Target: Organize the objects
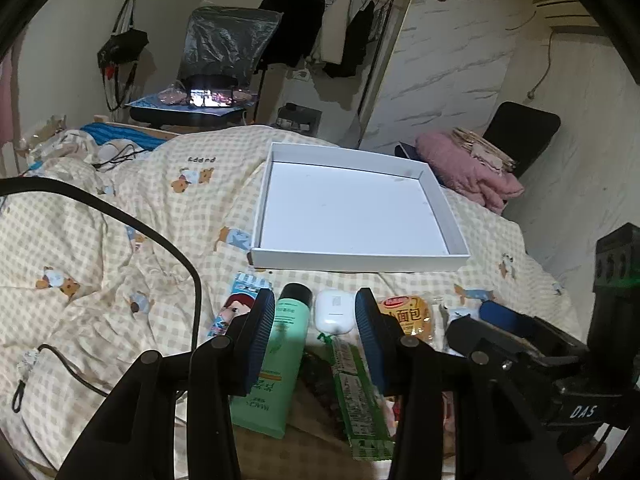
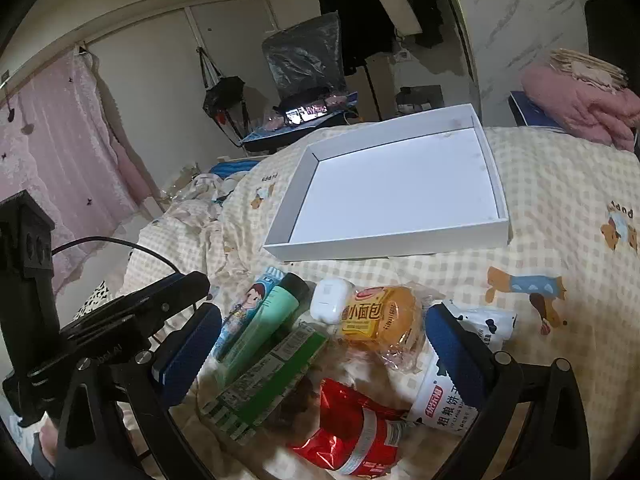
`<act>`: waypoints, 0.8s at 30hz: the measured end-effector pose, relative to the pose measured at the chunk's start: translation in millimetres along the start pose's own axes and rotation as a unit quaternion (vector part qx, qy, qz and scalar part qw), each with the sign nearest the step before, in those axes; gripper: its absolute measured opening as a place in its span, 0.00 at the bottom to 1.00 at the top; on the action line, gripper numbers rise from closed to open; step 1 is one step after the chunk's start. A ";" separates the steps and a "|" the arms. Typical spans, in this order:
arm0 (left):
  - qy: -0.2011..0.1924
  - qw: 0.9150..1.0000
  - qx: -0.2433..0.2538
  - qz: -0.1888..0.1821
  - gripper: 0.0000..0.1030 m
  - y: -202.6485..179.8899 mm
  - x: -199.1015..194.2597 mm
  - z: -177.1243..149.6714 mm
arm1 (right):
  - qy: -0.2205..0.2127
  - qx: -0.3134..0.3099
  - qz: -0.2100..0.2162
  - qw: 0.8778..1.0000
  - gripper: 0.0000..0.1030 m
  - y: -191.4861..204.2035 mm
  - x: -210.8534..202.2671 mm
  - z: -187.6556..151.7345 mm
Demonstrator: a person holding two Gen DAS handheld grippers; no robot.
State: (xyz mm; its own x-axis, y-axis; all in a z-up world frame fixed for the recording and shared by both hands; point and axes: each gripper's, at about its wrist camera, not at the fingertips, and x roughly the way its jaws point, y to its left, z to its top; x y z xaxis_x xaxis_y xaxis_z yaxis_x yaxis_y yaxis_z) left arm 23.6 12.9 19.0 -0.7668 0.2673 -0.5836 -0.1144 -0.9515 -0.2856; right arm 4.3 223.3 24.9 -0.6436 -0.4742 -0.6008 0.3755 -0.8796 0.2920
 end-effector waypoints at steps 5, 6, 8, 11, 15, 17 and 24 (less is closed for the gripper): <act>0.005 1.000 -0.015 -0.021 0.44 2.8 0.0 1.0 | 0.003 0.011 0.019 1.000 1.00 -1.8 3.0 -0.2; 0.007 0.999 -0.023 -0.032 0.44 4.8 0.5 0.9 | 0.004 0.012 0.018 1.000 1.00 -2.4 3.5 -0.3; 0.013 0.998 -0.038 -0.043 0.44 8.9 1.8 0.4 | 0.008 0.016 0.019 1.000 1.00 -3.6 5.4 -0.8; 0.020 0.997 -0.054 -0.053 0.44 13.5 2.9 -0.6 | 0.011 0.020 0.024 0.999 1.00 -5.1 6.5 -2.0; 0.022 0.996 -0.059 -0.063 0.44 12.8 2.3 -0.3 | 0.008 0.017 0.024 1.000 1.00 -4.2 4.5 -2.2; 0.022 0.996 -0.056 -0.064 0.44 10.9 1.8 0.1 | 0.010 0.014 0.023 1.000 1.00 -2.4 5.1 -1.3; 0.028 0.996 -0.057 -0.059 0.44 11.0 4.1 -0.4 | 0.015 0.012 0.022 1.000 1.00 -0.3 7.6 -1.8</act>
State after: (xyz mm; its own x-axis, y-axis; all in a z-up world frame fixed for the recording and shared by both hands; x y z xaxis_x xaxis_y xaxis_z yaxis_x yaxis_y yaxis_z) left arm 19.4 3.5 13.1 -0.7150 0.3870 -0.5822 -0.1261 -0.8905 -0.4371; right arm 0.5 220.1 18.8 -0.6059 -0.5116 -0.6093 0.3872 -0.8586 0.3359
